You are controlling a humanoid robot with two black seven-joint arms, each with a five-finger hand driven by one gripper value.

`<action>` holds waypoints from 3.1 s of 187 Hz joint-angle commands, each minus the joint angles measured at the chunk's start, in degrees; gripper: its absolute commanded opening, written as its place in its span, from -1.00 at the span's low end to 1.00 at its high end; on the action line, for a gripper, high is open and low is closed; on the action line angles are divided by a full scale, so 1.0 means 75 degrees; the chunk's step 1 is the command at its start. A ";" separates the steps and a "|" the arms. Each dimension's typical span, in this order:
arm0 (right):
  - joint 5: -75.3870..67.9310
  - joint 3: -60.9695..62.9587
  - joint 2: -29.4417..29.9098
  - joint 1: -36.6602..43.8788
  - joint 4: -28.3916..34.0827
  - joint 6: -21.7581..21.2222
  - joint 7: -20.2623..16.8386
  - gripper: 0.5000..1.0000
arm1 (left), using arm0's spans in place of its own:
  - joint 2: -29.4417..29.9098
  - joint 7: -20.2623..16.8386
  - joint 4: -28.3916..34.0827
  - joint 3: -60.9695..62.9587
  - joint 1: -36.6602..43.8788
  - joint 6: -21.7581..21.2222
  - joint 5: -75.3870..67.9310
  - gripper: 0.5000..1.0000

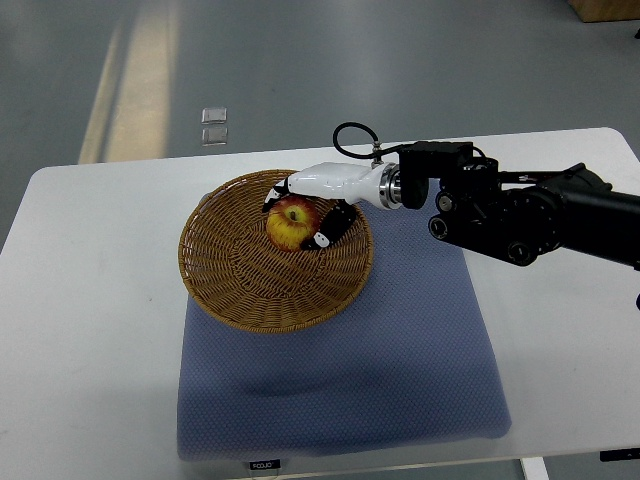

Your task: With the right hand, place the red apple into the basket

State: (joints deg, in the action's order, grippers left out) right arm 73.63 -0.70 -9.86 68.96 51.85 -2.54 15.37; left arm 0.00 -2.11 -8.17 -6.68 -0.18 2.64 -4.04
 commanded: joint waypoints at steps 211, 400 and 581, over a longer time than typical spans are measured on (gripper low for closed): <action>-0.0067 0.0246 0.0295 -0.0394 0.0024 0.0561 0.0013 0.49 | 0.0000 -0.0001 0.0000 0.0000 0.0000 0.0000 0.0000 1.00; -0.5737 0.2531 -0.0373 -0.0863 -0.1335 0.0350 0.0013 0.68 | 0.0000 -0.0001 0.0000 0.0000 0.0000 0.0000 0.0000 1.00; -1.0742 0.4301 0.0201 -0.1964 -0.2401 -0.0893 -0.0222 0.69 | 0.0000 -0.0001 0.0000 0.0000 0.0000 0.0000 0.0000 1.00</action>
State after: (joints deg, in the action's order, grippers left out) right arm -5.50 31.51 -8.96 54.26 34.43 -8.64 14.73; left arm 0.00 -2.13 -8.17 -6.68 -0.17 2.64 -4.04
